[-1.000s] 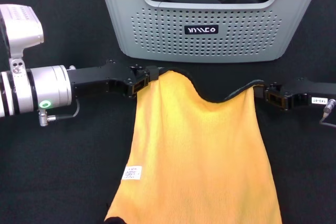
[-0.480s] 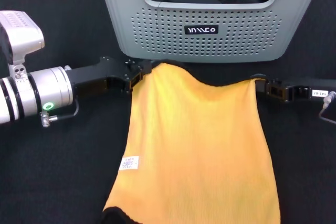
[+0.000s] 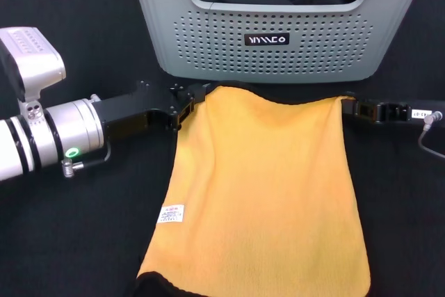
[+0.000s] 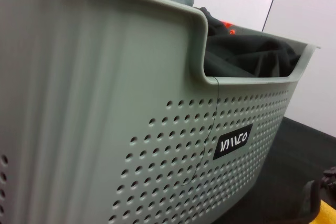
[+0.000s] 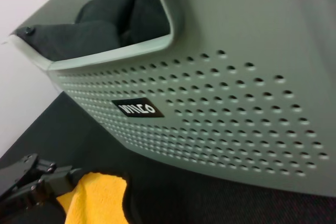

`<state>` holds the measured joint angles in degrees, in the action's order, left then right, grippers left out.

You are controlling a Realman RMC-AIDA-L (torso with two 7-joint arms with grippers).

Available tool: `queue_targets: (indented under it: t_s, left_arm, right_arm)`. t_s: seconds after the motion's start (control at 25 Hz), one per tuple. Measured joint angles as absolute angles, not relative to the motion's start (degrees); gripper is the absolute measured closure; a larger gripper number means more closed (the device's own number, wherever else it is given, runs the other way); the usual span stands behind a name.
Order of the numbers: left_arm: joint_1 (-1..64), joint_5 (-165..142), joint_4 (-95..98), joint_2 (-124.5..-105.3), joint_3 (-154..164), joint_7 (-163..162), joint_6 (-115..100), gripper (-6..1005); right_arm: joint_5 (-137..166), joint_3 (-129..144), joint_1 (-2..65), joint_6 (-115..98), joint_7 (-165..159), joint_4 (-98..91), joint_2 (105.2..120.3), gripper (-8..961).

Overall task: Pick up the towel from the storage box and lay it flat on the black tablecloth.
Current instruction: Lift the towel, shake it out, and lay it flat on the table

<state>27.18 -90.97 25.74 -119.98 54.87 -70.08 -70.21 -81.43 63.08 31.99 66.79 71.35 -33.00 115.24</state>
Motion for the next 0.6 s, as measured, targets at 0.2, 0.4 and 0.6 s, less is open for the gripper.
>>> queue_targets:
  t_s: [0.2, 0.4, 0.6]
  left_arm:
    - [27.0, -88.0, 24.1, -119.97, 54.9, -67.6, -70.2, 967]
    - [26.9, -87.3, 22.8, -120.11, 54.9, -65.0, -70.1, 967]
    - [27.0, -85.0, 21.2, -120.19, 54.8, -61.2, -70.1, 967]
  right_arm:
    - [-81.3, 62.9, 32.6, 66.1, 69.4, -32.3, 115.23, 831]
    - [-81.5, 62.6, 33.4, 64.1, 67.2, -30.9, 115.43, 824]
    - [-81.3, 63.1, 34.9, 61.7, 66.4, -28.6, 115.43, 817]
